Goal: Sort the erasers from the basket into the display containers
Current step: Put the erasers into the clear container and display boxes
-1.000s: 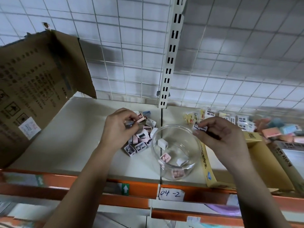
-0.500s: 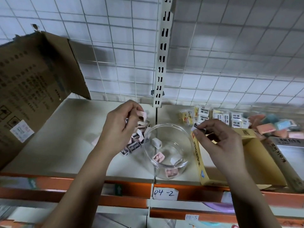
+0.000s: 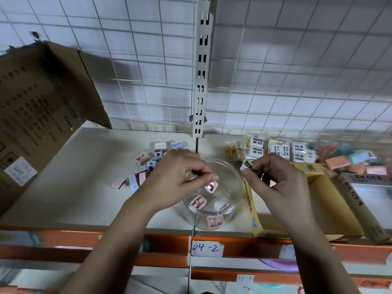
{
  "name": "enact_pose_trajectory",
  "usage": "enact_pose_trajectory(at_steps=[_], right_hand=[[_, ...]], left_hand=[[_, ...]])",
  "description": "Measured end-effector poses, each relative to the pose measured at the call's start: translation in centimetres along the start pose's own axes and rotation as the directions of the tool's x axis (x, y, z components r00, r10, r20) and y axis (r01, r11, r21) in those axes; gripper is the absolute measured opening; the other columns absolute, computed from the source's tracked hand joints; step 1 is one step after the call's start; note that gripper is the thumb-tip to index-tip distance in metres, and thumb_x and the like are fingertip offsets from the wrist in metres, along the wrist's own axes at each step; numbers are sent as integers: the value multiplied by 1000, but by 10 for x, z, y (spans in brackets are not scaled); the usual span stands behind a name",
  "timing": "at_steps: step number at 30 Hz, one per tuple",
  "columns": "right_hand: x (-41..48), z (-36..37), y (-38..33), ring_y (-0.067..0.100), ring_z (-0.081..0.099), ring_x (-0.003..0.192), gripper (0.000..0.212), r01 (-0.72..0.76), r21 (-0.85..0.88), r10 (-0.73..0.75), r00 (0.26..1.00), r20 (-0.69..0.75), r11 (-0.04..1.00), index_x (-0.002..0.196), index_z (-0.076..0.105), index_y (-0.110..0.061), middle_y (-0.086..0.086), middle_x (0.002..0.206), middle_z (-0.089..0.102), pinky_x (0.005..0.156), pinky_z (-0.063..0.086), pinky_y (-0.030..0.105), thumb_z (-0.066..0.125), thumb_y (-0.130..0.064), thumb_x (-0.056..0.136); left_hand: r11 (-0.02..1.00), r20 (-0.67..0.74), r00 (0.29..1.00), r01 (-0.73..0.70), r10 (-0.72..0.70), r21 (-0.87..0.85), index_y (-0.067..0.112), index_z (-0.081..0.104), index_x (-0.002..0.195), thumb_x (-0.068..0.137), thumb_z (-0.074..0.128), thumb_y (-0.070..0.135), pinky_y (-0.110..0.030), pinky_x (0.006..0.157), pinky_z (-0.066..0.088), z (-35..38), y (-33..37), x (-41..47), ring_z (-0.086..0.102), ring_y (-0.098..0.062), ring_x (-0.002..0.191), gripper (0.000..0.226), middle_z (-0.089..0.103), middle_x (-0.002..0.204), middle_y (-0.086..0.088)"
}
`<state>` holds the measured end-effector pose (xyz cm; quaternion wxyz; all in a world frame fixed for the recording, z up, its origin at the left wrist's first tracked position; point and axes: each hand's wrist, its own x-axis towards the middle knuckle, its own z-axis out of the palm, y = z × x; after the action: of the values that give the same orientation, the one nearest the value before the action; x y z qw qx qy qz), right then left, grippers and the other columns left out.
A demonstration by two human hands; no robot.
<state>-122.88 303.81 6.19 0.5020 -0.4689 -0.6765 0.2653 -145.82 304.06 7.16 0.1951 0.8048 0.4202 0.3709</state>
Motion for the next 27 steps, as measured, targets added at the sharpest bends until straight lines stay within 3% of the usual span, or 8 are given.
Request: enact_pose_trajectory(at_steps=[2,4,9,12,15,21,27], right_hand=[[0,-2,-1,13,54,59,19,9,7,-9,1000,13,1000,74,62,-17,-3,69,62,55,46,34,78,-8,79],[0,-2,-3,10,53,62,18,45,-11,-45,998,43,999,74,63,-16,-6,71,62,54,43,25,79,-9,79],[0,5,-10,0,53,76,13,248,-130,-230,963,141,960,77,65,-20,-15,76,63,67,36,8,74,-29,77],[-1,13,-7,-1,55,82,15,328,-150,-297,935,197,933,78,67,-17,-14,81,66,75,36,7,70,-31,79],[-1,15,-1,6,60,88,17,360,-143,-328,922,205,922,79,69,-14,-11,86,68,80,40,15,69,-31,82],[3,9,-2,6,59,80,16,263,-45,-253,954,159,964,87,70,-15,-12,86,68,70,44,19,64,-30,85],[47,6,-21,8,63,76,5,161,-16,-148,938,312,987,86,70,-19,-13,83,68,68,49,20,69,-14,87]], left_hand=[[998,-61,997,-40,43,45,20,76,84,89,64,37,-32,74,48,1,-3,0,61,-9,82,21,65,84,10],[994,-185,981,-45,62,96,15,76,87,91,61,32,-30,79,48,-1,-6,-2,61,-9,89,23,66,90,8],[957,-444,896,115,16,267,8,74,94,98,50,24,-33,75,51,-13,-28,-19,62,-13,85,29,67,92,1],[918,-454,890,218,-47,331,8,72,95,99,47,27,-40,70,51,-15,-52,-32,62,-18,80,31,68,90,-1],[914,-462,883,255,-86,316,9,70,95,98,48,25,-40,69,50,-12,-65,-41,61,-18,79,28,67,90,0],[922,-469,870,296,-152,251,12,71,102,97,50,23,-33,72,51,-11,-70,-42,62,-12,84,24,69,94,1],[923,-466,867,309,-175,229,13,72,102,95,50,27,-27,75,50,-10,-74,-43,63,-12,87,27,69,96,3]])
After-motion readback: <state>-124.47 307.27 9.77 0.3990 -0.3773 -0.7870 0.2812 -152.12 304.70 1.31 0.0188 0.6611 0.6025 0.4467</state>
